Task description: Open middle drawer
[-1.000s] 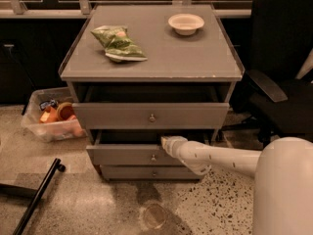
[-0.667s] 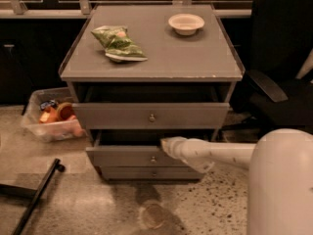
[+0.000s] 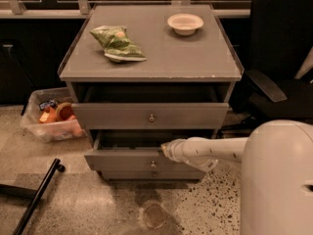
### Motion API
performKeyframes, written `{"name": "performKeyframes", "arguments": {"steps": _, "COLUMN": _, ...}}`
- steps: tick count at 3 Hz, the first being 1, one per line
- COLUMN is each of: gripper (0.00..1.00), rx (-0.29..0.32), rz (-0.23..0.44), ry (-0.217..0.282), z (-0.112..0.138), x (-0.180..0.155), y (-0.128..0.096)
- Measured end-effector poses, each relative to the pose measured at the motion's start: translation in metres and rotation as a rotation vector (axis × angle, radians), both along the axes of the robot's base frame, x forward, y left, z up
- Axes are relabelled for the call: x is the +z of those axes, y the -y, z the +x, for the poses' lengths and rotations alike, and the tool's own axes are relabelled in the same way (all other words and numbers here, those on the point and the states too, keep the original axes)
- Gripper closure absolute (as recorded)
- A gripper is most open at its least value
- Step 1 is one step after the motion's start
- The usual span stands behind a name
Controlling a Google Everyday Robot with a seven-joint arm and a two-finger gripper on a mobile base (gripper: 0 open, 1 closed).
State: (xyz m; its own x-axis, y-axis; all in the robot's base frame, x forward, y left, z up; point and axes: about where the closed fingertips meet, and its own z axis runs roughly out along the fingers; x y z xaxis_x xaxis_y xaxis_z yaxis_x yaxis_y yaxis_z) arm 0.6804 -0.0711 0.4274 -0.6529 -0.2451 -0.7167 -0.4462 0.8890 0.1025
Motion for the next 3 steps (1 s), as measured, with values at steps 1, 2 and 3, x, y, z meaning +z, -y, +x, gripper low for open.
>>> {"name": "performKeyframes", "arguments": {"steps": 1, "gripper": 1.00, "rx": 0.054, "rz": -0.032, "ry": -0.027, "z": -0.011, "x": 0.002, "y": 0.000}}
{"name": "performKeyframes", "arguments": {"steps": 2, "gripper": 1.00, "rx": 0.056, "rz": -0.033, "ry": -0.027, "z": -0.012, "x": 0.004, "y": 0.000}}
{"name": "performKeyframes", "arguments": {"steps": 3, "gripper": 0.81, "rx": 0.121, "rz": -0.059, "ry": -0.051, "z": -0.024, "x": 0.002, "y": 0.000}}
